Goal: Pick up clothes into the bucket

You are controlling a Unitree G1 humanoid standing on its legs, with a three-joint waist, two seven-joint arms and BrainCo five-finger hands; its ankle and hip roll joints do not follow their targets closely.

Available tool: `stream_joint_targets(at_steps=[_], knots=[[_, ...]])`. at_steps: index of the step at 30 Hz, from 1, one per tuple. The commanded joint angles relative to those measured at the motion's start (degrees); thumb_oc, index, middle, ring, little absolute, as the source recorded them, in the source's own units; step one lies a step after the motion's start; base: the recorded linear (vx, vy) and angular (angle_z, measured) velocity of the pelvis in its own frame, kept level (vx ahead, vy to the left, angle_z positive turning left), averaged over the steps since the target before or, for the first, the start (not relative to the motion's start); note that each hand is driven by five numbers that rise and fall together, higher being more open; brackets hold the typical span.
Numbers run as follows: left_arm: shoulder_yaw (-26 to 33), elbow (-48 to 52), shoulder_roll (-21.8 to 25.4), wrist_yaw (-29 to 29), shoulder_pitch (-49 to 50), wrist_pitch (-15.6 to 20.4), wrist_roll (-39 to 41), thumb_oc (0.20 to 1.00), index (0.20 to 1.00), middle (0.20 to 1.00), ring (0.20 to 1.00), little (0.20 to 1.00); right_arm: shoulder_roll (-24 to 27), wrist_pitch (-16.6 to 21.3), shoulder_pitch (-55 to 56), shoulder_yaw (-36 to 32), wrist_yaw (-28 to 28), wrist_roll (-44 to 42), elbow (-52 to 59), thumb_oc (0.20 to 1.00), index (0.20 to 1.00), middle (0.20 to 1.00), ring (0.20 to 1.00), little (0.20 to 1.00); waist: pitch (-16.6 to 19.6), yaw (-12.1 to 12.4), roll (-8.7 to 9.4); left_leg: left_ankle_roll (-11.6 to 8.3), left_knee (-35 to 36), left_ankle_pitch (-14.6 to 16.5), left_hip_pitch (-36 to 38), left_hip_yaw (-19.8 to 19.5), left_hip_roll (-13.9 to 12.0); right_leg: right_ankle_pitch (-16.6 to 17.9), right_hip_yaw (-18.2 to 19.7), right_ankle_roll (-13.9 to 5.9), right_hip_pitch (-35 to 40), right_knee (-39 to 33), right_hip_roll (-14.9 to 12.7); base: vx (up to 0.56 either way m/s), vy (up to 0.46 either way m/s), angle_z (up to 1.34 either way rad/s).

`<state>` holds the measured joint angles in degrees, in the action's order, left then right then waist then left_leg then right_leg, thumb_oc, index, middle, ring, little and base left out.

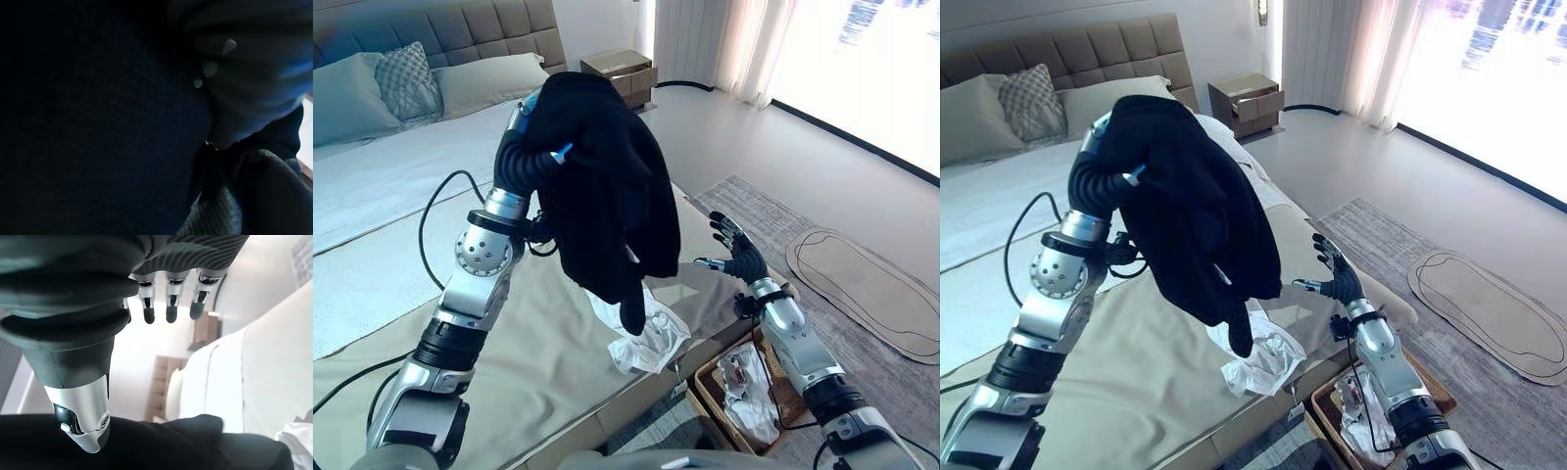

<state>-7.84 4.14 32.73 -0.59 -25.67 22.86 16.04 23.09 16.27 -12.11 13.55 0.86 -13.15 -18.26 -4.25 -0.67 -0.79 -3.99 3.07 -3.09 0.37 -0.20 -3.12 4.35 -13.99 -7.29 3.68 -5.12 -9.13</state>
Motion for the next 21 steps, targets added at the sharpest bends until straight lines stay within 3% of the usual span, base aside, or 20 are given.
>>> stream_joint_targets(at_steps=[1,8,11,16,21], knots=[[3.2,-0.1,1.7,-2.5,-2.5,3.7,-3.3,0.2,0.2,0.2,0.2,0.2,-1.5,3.0,-2.0,-2.4,2.1,-5.2,3.0,1.0,1.0,1.0,1.0,1.0,2.6,-0.1,2.33,-1.17,-2.6,1.9,-1.5,-0.5,-1.3,-0.4,1.1,-3.15,-0.8,2.8,-2.8,0.0,0.0,0.0],[2.7,2.6,2.2,-4.0,-0.9,4.0,-12.8,0.2,0.2,0.2,0.2,0.2,-2.0,3.0,-2.5,-2.4,5.5,-11.2,7.1,1.0,1.0,1.0,1.0,1.0,2.5,0.1,2.55,-1.01,-2.9,2.1,-1.7,-0.8,-1.2,-0.5,1.3,-3.18,-1.1,3.1,-2.8,0.0,0.0,0.0],[1.8,3.0,1.7,-1.5,-0.1,4.7,-9.6,0.2,0.2,0.2,0.2,0.2,-2.8,3.0,-3.5,-2.6,6.8,-15.2,8.0,1.0,1.0,1.0,1.0,1.0,2.5,0.3,2.67,-0.96,-2.9,2.1,-1.7,-0.7,-1.2,-0.6,1.2,-3.21,-1.1,3.1,-2.9,0.0,0.0,0.0],[-1.2,6.5,0.2,4.5,0.5,5.4,-5.2,0.2,0.2,0.2,0.2,0.2,-1.1,2.2,-7.8,0.1,7.7,-12.7,7.7,1.0,1.0,1.0,1.0,1.0,2.6,0.6,2.96,-0.94,-3.0,2.2,-1.7,-0.8,-1.2,-0.7,1.4,-3.05,-1.0,3.1,-2.8,0.0,0.0,0.0],[-5.5,6.7,0.7,13.9,0.0,5.2,4.2,0.2,0.2,0.2,0.2,0.2,-1.6,0.8,-10.3,3.1,14.6,-21.5,8.2,1.0,1.0,1.0,1.0,1.0,2.6,0.7,3.12,-0.93,-3.1,2.2,-1.4,-0.7,-1.2,-0.8,1.5,-3.02,-0.8,3.3,-2.7,0.0,0.0,0.0]])
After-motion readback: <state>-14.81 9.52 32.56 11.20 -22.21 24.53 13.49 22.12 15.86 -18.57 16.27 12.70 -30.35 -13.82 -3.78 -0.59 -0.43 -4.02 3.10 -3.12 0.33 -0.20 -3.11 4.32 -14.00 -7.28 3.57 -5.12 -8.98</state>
